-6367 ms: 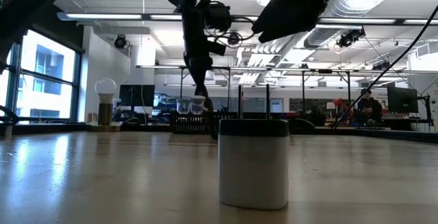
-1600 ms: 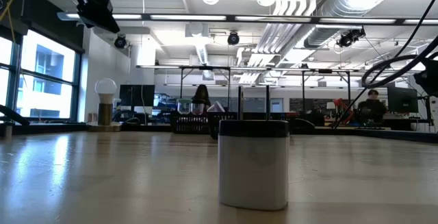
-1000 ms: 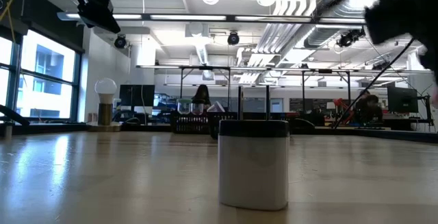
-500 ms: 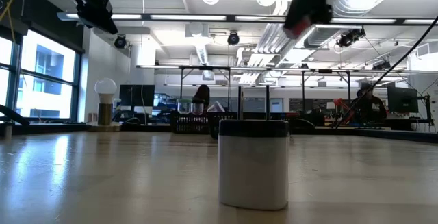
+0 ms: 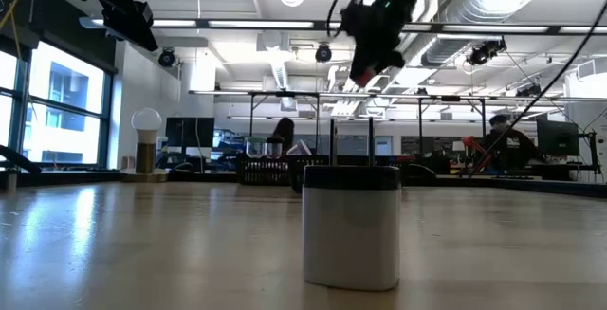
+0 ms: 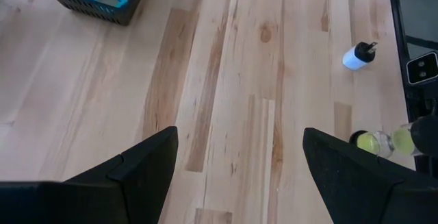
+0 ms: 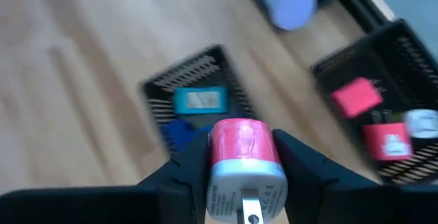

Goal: Pick & Place Office items
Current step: Put the pink white adapter into the top right black bin

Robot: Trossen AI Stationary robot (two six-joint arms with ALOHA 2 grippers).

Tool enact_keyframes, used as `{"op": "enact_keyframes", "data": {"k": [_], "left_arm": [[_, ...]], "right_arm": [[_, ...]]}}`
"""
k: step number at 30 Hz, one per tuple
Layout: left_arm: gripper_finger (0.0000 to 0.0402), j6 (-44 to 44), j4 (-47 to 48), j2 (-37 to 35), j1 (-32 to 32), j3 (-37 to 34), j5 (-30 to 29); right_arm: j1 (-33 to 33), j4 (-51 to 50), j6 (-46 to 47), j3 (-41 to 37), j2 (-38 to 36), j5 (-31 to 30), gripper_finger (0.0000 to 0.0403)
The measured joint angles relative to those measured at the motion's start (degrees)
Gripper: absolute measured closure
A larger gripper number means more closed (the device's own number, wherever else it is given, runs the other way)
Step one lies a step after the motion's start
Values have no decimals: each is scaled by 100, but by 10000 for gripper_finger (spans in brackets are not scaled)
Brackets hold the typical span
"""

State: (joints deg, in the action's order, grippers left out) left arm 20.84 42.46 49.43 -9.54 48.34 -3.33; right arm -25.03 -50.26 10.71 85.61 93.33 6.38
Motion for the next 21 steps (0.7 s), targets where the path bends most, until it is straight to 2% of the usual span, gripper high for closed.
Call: {"op": "enact_keyframes", "data": {"k": [4, 9, 16, 21], "left_arm": [[95, 6, -2, 0, 0, 0, 0], [95, 141, 0, 0, 0, 0, 0], [95, 117, 0, 0, 0, 0, -5], [95, -17, 0, 0, 0, 0, -13]], "right_arm": [[-441, -473, -167, 869, 980, -93, 283], [-955, -1069, -47, 1725, 1944, -593, 283], [-1652, -1131, -127, 1801, 2525, -426, 283], [-1860, -887, -348, 1801, 2785, -38, 283]]}}
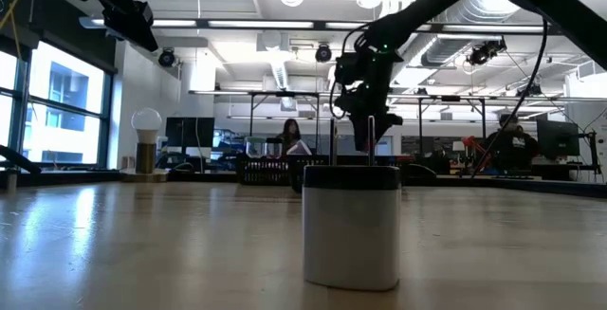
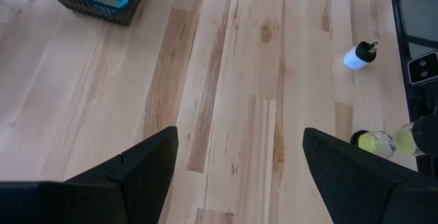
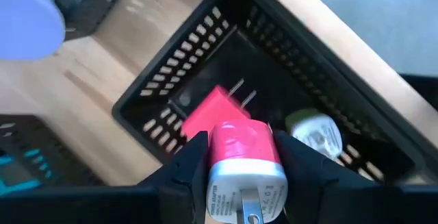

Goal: Pick & Place Office items
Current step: Put the pink white adapter into the top right black bin, then put the green hourglass into the top left black bin

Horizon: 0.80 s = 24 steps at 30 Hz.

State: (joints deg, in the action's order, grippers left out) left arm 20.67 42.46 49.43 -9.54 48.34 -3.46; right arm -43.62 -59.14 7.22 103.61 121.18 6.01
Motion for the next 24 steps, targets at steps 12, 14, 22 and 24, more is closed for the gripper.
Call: {"op": "enact_keyframes", "data": {"k": [12, 14, 22, 24], "left_arm": [[95, -11, -3, 0, 2, -2, -255], [95, -18, -4, 0, 2, -2, -271], [95, -22, -2, 0, 2, -2, -271], [95, -18, -3, 0, 2, -2, -271]], "right_arm": [[-47, 181, -149, -2, 489, -159, 283], [-39, 272, -143, -2, 490, -138, 272], [12, 315, -143, -2, 449, -145, 130], [1, 316, -146, -2, 449, -214, 108]]}}
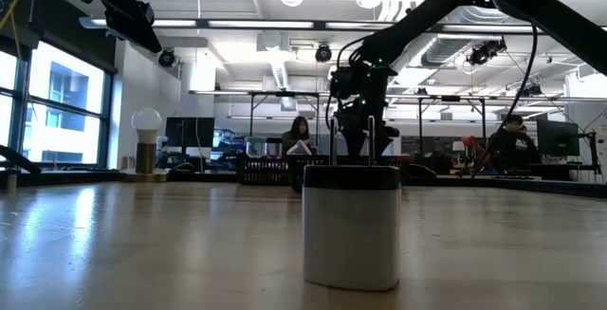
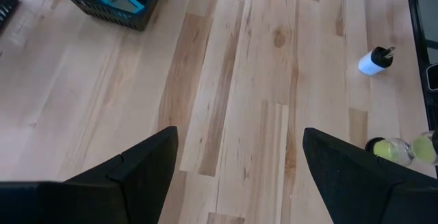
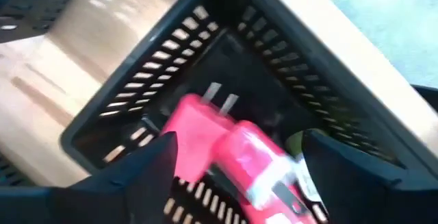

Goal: Pick & Place Office items
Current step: Put the green hourglass into the top left black bin

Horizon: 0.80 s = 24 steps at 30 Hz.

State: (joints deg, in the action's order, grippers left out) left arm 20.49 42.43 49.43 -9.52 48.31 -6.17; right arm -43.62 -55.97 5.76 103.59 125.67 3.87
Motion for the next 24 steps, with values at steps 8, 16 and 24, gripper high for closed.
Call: {"op": "enact_keyframes", "data": {"k": [8, 16, 24], "left_arm": [[95, 11, 0, 0, 0, 0, 2], [95, 227, 1, 0, 0, 0, 7], [95, 804, 62, 0, -159, 0, 16]], "right_arm": [[32, 9, -149, 0, -120, -374, 74], [462, -18, -149, 0, -1034, -535, 72], [1820, -258, 339, 0, -1952, -591, 72]]}}
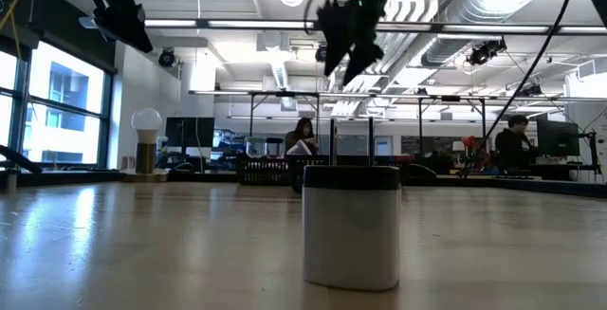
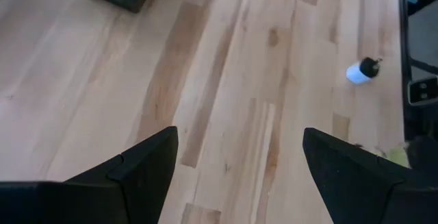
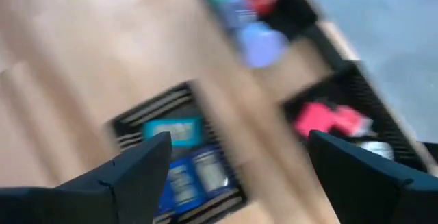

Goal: Pick & Place Office items
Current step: Put the green hourglass into the top left black bin

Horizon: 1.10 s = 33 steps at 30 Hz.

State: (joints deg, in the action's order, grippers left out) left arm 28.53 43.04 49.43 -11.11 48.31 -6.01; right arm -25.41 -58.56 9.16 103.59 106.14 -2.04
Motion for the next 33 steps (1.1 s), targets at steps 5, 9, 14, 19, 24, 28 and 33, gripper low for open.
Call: {"op": "enact_keyframes", "data": {"k": [5, 9, 14, 19, 24, 28, 33], "left_arm": [[95, 144, 0, 0, -324, 0, -5], [95, 333, 1, 0, -698, -26, 15], [95, 585, 3, 11, -1208, -63, 17], [95, 1093, 3, 102, -1657, -66, 3], [95, 706, -142, 471, -2094, -66, -155], [95, 411, -586, 888, -2330, -66, -184], [95, 469, -988, 1290, -2415, -66, -77]], "right_arm": [[1208, -259, 478, -2, -136, -742, 72], [2146, -615, 1041, -4, -135, -1665, 72], [3197, -878, 1891, -4, -135, -2485, 72], [4117, -1005, 2688, -4, -135, -3068, 72], [4827, -996, 3411, -4, -133, -3536, 72], [5323, -991, 3923, -4, -133, -4033, 72], [5836, -967, 4583, -4, -110, -4313, 72]]}}
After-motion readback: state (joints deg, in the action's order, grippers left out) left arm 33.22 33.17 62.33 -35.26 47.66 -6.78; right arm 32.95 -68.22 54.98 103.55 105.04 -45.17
